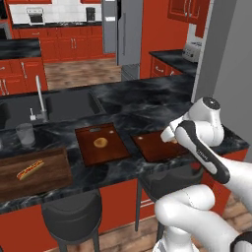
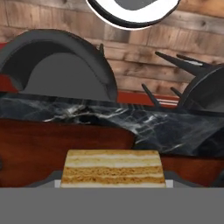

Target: Take the cake and donut from the fridge and place them on the empty tray on the dining counter.

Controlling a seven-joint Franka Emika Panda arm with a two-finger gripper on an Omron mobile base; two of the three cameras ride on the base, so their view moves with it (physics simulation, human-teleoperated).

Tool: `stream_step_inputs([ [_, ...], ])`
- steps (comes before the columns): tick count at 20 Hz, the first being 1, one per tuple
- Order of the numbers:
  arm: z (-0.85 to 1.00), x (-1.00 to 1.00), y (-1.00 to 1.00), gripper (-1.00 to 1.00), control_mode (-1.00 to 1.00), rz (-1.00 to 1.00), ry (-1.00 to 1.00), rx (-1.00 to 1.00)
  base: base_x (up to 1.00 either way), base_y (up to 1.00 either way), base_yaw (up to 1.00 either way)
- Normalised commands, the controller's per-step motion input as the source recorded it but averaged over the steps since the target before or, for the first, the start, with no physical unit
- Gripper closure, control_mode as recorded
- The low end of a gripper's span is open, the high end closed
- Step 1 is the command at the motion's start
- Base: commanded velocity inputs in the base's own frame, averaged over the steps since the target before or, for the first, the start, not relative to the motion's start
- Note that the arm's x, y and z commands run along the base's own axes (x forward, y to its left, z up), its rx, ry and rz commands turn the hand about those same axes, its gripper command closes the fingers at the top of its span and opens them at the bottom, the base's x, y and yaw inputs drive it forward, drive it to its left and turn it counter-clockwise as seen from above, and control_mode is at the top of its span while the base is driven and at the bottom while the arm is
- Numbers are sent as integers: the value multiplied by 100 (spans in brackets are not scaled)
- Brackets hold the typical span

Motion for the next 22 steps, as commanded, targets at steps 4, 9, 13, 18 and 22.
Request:
stream_step_inputs([
  [4, -37, 46, 0, 100, -100, 3, 0, 0, 0, 0, 0],
  [9, -33, 39, 5, 100, -100, 0, 0, 0, 0, 0, 0],
  [13, -32, 26, 12, 100, -100, 0, 0, 0, 0, 0, 0],
  [18, -33, 33, 5, 100, -100, 0, 0, 0, 0, 0, 0],
  [22, -30, 43, 0, 100, -100, 0, 0, 0, 0, 0, 0],
])
